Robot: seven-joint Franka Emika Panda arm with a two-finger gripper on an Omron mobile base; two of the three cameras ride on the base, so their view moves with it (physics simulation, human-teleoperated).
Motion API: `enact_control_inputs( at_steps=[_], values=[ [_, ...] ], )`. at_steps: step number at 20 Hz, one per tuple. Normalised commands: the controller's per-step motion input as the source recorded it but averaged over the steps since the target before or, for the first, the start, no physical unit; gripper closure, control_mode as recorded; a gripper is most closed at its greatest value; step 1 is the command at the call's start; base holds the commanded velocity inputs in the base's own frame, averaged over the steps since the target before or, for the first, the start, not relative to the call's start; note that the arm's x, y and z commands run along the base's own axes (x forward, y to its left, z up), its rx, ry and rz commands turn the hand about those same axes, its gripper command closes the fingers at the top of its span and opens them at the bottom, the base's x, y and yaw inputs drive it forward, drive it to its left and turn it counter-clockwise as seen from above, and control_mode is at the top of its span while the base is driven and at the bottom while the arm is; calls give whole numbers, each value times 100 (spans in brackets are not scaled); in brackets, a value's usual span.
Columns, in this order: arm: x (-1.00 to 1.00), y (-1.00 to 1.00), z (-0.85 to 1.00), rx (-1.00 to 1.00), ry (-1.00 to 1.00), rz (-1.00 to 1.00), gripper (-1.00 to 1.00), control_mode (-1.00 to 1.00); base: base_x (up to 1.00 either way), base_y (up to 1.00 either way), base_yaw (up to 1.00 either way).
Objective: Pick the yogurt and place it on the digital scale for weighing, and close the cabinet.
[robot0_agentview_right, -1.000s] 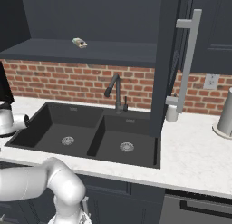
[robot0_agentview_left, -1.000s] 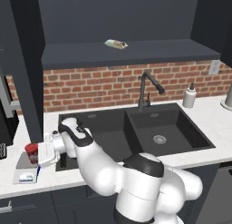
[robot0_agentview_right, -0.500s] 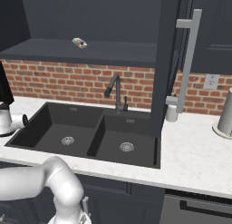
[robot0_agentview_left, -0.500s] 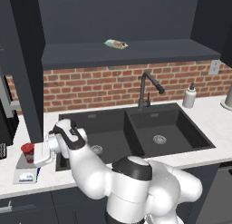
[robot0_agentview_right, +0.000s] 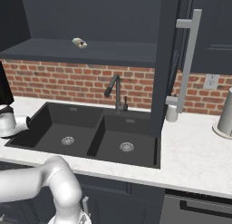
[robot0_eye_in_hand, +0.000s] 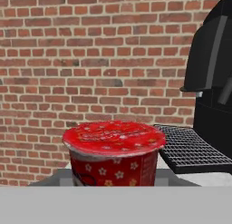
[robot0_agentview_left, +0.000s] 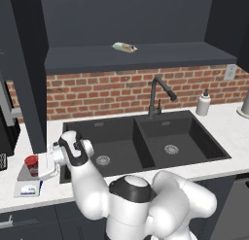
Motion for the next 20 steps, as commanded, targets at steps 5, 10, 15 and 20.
enact_control_inputs(
  at_steps=[5, 10, 15, 20],
  values=[
    [1, 8, -25, -1, 0, 0, 100, -100, 0, 0, 0],
    [15, 18, -15, 0, -4, 0, 100, -100, 0, 0, 0],
    [18, 14, -1, 0, -5, 0, 100, -100, 0, 0, 0],
    [0, 0, -4, 0, 0, 0, -100, -100, 0, 0, 0]
  ],
)
